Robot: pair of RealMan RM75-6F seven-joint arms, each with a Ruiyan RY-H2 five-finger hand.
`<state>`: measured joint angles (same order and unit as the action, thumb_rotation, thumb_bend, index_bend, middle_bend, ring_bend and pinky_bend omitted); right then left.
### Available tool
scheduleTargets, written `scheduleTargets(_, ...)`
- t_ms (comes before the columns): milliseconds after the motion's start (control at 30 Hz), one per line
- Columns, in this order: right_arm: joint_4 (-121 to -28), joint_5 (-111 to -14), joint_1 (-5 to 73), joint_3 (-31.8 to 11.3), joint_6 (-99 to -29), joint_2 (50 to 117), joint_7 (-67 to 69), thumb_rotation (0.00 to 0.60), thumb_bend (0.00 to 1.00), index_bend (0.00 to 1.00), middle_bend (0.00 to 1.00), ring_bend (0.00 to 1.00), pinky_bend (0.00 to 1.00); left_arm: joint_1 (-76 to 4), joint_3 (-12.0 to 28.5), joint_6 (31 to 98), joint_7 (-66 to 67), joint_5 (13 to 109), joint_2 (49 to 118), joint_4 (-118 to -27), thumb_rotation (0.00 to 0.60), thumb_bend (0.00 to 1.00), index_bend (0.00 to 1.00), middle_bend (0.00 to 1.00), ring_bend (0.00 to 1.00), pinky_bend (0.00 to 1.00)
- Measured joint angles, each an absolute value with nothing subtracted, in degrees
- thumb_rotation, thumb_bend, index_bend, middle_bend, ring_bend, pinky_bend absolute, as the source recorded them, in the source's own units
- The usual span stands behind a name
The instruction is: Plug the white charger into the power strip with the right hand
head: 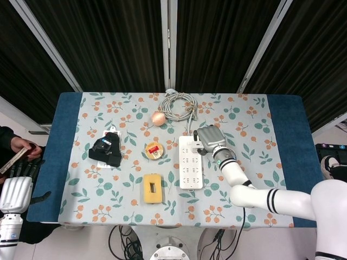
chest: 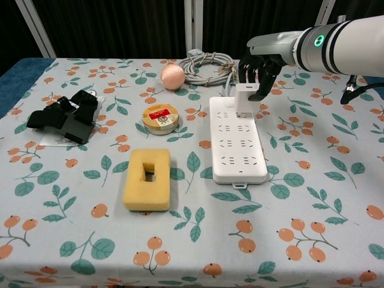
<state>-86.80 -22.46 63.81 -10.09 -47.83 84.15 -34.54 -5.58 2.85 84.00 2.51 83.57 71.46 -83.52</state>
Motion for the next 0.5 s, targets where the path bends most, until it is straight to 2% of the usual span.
scheduleTargets(500,-85.83,-21.2,65.2,-8.83,-47.9,85.36,-35.1,0.6,0.41,0.75,0.64,0.39,0.24,-5.69,2.83,83.58,1.97,83.42,71.91,-82.77,0.6,0.0,0.17,0.14,0.03,0.0)
